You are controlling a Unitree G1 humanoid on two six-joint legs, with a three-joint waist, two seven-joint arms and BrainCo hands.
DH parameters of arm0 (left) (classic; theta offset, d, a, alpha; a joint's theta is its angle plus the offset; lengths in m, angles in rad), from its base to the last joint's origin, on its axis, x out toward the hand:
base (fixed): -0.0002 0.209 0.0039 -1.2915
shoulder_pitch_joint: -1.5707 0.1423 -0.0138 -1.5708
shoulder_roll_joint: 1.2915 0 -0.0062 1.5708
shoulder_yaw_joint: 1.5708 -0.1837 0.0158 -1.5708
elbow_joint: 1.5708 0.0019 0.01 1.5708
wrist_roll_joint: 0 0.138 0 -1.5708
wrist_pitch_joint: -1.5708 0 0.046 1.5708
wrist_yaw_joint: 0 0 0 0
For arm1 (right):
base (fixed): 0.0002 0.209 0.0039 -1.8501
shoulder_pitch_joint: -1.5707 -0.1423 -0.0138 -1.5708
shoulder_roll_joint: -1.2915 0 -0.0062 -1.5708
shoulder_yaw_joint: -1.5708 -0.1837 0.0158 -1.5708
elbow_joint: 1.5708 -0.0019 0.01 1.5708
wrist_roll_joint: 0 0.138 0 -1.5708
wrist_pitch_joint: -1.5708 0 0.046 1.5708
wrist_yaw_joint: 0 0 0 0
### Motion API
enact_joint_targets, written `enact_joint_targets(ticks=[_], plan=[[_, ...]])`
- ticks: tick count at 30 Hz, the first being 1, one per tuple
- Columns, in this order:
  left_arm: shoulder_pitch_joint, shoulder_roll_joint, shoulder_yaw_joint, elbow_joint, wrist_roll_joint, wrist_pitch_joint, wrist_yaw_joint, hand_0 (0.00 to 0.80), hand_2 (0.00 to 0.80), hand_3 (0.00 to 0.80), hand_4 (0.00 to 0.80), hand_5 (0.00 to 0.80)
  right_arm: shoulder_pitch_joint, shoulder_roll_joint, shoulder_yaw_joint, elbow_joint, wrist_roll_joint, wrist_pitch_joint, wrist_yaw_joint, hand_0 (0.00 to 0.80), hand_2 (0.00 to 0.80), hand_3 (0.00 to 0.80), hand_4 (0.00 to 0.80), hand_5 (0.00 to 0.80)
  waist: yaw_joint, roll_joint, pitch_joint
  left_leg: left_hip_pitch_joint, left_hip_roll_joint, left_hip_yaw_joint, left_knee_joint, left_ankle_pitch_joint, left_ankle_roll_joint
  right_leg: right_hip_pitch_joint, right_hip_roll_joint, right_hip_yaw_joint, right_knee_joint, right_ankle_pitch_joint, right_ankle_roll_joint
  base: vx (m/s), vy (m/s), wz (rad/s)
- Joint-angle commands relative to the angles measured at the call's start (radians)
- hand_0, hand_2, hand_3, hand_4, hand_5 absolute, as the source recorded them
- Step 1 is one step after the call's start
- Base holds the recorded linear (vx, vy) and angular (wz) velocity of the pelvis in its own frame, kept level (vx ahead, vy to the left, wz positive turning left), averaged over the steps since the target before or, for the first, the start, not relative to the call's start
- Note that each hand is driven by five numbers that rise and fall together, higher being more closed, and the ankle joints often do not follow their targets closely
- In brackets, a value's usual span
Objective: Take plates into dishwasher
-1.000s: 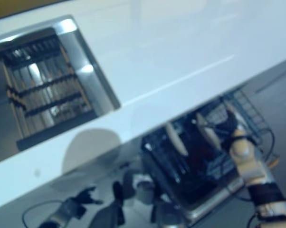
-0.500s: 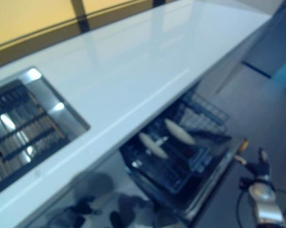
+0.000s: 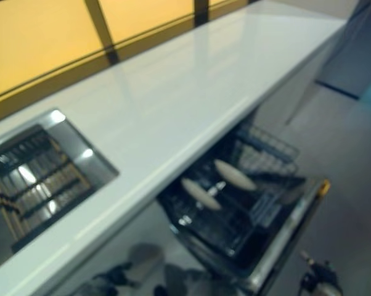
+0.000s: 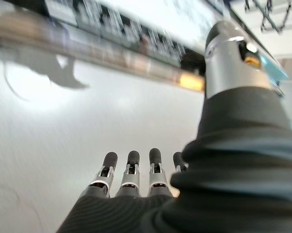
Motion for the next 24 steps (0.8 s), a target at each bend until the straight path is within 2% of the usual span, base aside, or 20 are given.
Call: enact_joint_targets(ticks=[1,6,13,18,24], plan=[[-0.106,-0.023,-0.027,-0.001,0.011,0.000,-0.015,0.000,0.000,0.000,0.000,0.000,-0.122,-0.022,-0.008,0.055,0.044,-0.077,0.075,0.000,0.000,0.000,0.000,0.000,0.048,0.045,0.064,0.054,0.040,0.014,0.006,-0.043,-0.052,0.012,0.017,-0.038,0.013,-0.061,0.031,-0.015,0.024,0.14],[-0.109,-0.035,-0.035,-0.006,0.000,0.010,-0.017,0.000,0.000,0.000,0.000,0.000,-0.156,0.017,0.062,0.052,0.067,-0.066,0.219,0.000,0.000,0.000,0.000,0.000,0.067,0.054,0.065,0.045,0.036,0.003,0.006,-0.039,-0.055,0.016,0.015,-0.061,0.007,-0.064,0.027,-0.014,0.011,0.07],[-0.116,-0.050,-0.024,0.002,0.000,0.026,-0.011,0.000,0.000,0.000,0.000,0.000,-0.170,0.087,0.182,-0.103,0.121,-0.026,0.381,0.000,0.000,0.000,0.000,0.000,0.076,0.037,0.061,0.029,0.038,-0.005,0.006,-0.026,-0.056,0.009,0.021,-0.064,0.005,-0.061,0.018,0.000,0.000,0.00],[-0.118,-0.052,0.002,0.020,0.002,0.033,0.000,0.000,0.000,0.000,0.000,0.000,-0.154,0.121,0.264,-0.362,0.236,0.014,0.477,0.000,0.000,0.000,0.000,0.000,0.072,0.014,0.064,0.026,0.043,-0.003,0.006,-0.021,-0.056,0.009,0.027,-0.063,0.005,-0.060,0.016,0.000,0.000,0.00],[-0.109,-0.039,0.023,0.032,-0.005,0.027,0.003,0.000,0.000,0.000,0.000,0.000,-0.130,0.140,0.319,-0.623,0.318,0.024,0.610,0.000,0.000,0.000,0.000,0.000,0.070,-0.010,0.067,0.023,0.048,0.006,0.006,-0.019,-0.054,0.006,0.030,-0.068,0.005,-0.061,0.019,-0.012,-0.007,-0.02]])
